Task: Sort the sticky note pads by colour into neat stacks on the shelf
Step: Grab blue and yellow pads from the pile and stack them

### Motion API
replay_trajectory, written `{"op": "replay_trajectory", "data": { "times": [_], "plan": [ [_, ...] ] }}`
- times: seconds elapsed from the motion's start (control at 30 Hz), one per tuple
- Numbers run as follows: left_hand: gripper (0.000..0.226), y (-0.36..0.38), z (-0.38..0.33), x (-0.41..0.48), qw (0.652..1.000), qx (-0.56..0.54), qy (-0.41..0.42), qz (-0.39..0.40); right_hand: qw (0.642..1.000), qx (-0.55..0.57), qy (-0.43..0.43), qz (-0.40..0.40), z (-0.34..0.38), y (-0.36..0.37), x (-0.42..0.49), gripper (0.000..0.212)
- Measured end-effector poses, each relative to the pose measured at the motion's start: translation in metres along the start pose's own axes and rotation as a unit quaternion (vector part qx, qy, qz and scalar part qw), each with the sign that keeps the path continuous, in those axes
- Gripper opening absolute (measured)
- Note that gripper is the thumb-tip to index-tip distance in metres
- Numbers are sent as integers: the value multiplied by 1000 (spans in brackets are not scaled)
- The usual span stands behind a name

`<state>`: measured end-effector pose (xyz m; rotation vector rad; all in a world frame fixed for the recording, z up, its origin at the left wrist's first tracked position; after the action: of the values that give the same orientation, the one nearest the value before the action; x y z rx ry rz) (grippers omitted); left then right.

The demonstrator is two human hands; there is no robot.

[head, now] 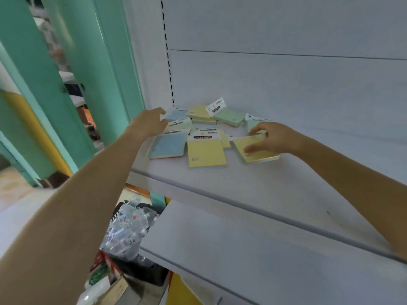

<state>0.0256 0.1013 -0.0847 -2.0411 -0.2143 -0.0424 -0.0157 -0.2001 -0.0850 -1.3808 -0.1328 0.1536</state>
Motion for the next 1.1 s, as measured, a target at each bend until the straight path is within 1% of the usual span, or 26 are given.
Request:
{"op": "replay_trajectory", "data": {
  "times": [0.13, 0.23, 0.37, 0.47, 0.5, 0.57, 0.63, 0.7, 0.83, 0.9, 0.97, 1.0, 1.1],
  "plan": [
    [50, 6, 10, 28, 999, -34, -5, 34, 999, 23, 46, -18, 2, -5, -9, 53],
    [54, 17, 11, 43, 997, -62, -3, 55, 993, 55, 74, -75, -1, -8, -14, 50],
    [54, 21, 4, 49, 995, -92, -5, 24, 979, 71, 94, -169, -3, -5, -24, 46],
    [49, 18, 0, 48, 990, -138, -10, 6, 963, 125, 101, -216, -4, -4, -32, 38],
    [49, 18, 0, 48, 986, -166, -13, 10, 957, 145, 106, -227, -6, -5, -35, 41],
    [52, 18, 3, 50, 971, -238, -27, 19, 946, 188, 118, -238, -10, -7, -39, 45],
    [55, 19, 10, 56, 942, -330, -50, 35, 939, 227, 126, -226, -13, -5, -40, 38],
    [56, 21, 14, 60, 911, -402, -70, 57, 936, 239, 125, -226, -16, -3, -39, 41],
    [53, 28, 11, 58, 860, -490, -89, 110, 930, 242, 136, -243, -26, -6, -41, 39],
    [41, 28, 13, 55, 853, -499, -97, 123, 937, 219, 144, -232, -28, -4, -41, 36],
    [22, 24, 18, 56, 854, -497, -114, 105, 939, 206, 150, -229, -30, -4, -42, 35],
    [18, 21, 22, 58, 851, -504, -123, 89, 939, 203, 151, -231, -30, -4, -42, 35],
    [19, 3, 33, 63, 839, -531, -121, -6, 934, 215, 160, -236, -31, -5, -43, 38]
  ]
}}
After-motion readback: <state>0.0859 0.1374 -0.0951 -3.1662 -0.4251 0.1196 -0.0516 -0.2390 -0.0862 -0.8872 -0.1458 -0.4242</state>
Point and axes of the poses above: each hand's wrist, its own x-axis towards the middle knuckle, its own y-axis out of the palm, z = x × y, the point moved 9 cm from there along x, towards the middle knuckle, and after that the axes turned 13 degrees about -x, right-handed, at the moved point
